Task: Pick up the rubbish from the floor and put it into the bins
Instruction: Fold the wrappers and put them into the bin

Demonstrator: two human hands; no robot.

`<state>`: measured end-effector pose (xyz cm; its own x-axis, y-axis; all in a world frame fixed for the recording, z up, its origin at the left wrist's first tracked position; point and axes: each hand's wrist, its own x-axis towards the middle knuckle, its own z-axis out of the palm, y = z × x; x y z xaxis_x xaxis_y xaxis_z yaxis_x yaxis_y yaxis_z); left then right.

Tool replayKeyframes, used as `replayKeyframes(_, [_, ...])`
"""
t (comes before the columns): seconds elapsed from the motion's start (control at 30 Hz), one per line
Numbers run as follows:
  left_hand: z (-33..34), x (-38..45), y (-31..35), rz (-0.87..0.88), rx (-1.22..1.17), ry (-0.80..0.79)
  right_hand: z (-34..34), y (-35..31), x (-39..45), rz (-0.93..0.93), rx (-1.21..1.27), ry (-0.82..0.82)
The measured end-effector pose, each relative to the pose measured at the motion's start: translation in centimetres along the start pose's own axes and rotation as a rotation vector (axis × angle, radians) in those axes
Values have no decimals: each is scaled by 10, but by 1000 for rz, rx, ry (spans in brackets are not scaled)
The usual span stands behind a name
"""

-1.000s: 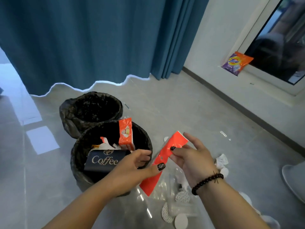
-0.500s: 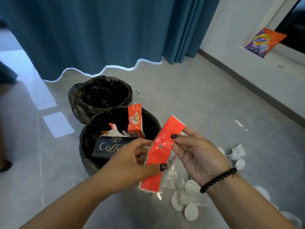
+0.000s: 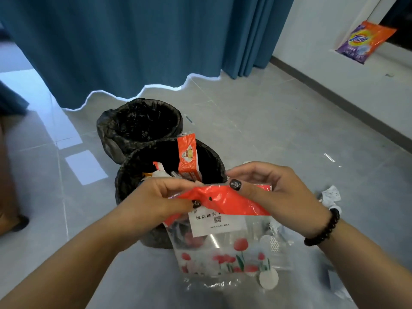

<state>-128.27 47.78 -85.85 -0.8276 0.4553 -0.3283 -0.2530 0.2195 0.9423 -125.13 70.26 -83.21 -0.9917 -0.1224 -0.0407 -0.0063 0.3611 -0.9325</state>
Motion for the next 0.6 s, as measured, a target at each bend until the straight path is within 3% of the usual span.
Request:
replayKeyframes(0.13, [-11,-9,2,20,-211,157,5,0,4,28,159,-56])
replayKeyframes(0.33, [-23,-29,3,91,-220,217,20,-9,7,110,256,-235])
replayKeyframes(0.6, [-30,-42,0,8,-219,-29,31,-3,13,65,298,65])
